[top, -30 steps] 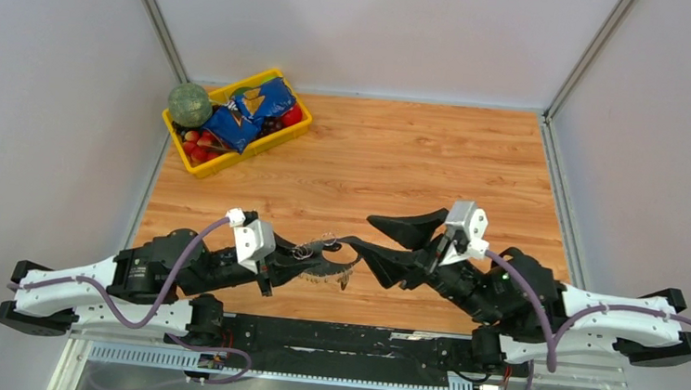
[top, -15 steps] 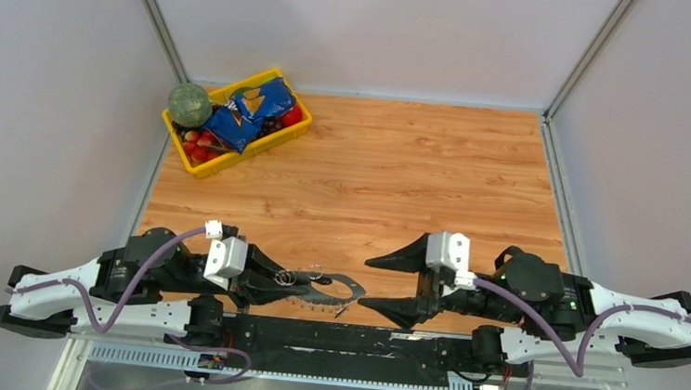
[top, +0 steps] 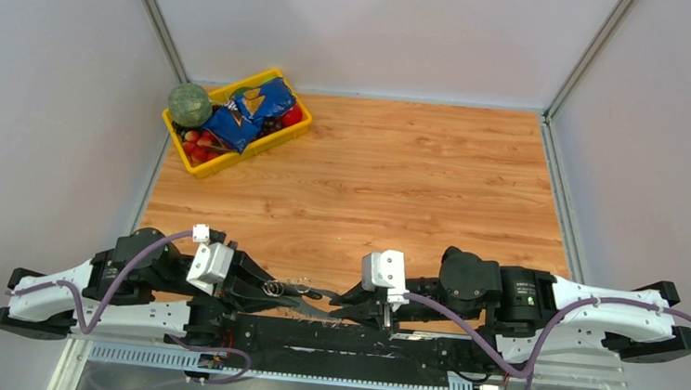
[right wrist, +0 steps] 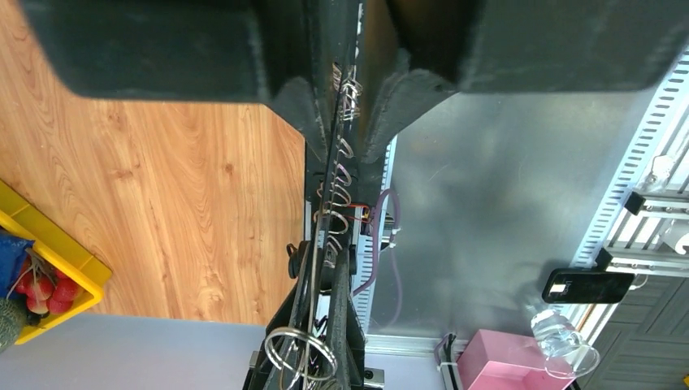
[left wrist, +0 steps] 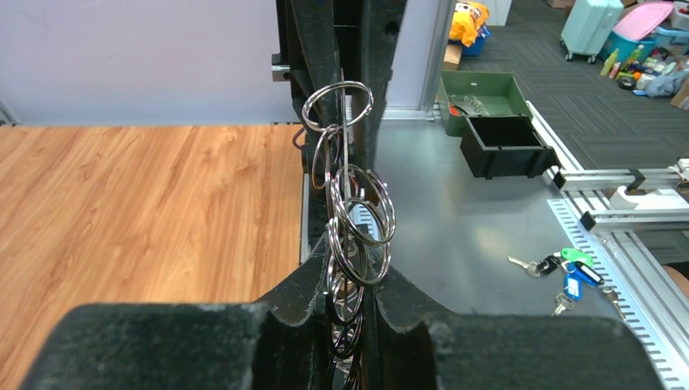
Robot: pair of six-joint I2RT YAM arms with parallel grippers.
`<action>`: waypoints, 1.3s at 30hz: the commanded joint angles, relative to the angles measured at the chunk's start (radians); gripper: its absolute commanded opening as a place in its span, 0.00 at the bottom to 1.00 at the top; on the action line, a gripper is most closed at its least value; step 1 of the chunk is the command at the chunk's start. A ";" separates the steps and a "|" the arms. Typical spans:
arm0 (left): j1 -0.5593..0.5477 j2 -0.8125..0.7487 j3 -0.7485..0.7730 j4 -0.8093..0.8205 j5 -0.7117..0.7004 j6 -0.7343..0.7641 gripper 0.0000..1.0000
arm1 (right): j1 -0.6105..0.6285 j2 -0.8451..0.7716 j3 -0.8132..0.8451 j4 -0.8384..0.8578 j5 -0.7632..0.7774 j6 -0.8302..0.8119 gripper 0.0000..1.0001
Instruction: Put the keys on the keyring
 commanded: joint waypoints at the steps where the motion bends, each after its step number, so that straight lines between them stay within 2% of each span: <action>1: -0.003 -0.031 0.037 0.029 0.001 -0.011 0.00 | 0.006 -0.016 0.050 0.006 -0.031 0.012 0.14; 3: -0.003 -0.043 0.033 0.028 -0.012 -0.009 0.00 | 0.006 -0.013 0.051 0.006 -0.020 0.016 0.00; 6: -0.003 -0.062 0.022 0.038 -0.035 -0.001 0.01 | 0.005 -0.004 0.053 0.019 0.021 0.023 0.00; 8: -0.003 -0.074 0.012 0.047 -0.045 0.000 0.07 | 0.005 0.006 0.051 0.038 0.049 0.026 0.00; 10: -0.003 -0.084 0.000 0.060 -0.058 -0.002 0.19 | 0.006 0.022 0.052 0.056 0.088 0.033 0.00; 11: -0.003 -0.089 -0.004 0.063 -0.063 -0.002 0.33 | 0.006 0.031 0.054 0.063 0.104 0.034 0.00; 13: -0.003 -0.092 -0.012 0.063 -0.093 -0.003 0.52 | 0.006 0.048 0.062 0.074 0.136 0.036 0.00; 18: -0.004 -0.095 -0.006 0.029 -0.165 -0.003 0.69 | 0.005 0.048 0.069 0.084 0.241 0.008 0.00; 21: -0.003 -0.094 0.013 -0.009 -0.300 0.000 0.80 | 0.004 0.013 0.047 0.084 0.345 -0.003 0.00; 25: -0.003 -0.108 0.008 -0.011 -0.480 0.004 0.87 | -0.002 -0.027 0.023 0.055 0.459 0.021 0.00; 29: -0.003 -0.119 -0.017 0.023 -0.583 0.005 0.89 | -0.008 -0.004 0.036 -0.027 0.569 0.061 0.00; 35: -0.003 -0.113 -0.016 0.013 -0.619 -0.012 0.92 | -0.040 0.037 0.062 -0.101 0.633 0.106 0.00; 39: -0.003 -0.114 -0.014 0.001 -0.618 -0.024 0.95 | -0.105 0.089 0.076 -0.144 0.582 0.124 0.00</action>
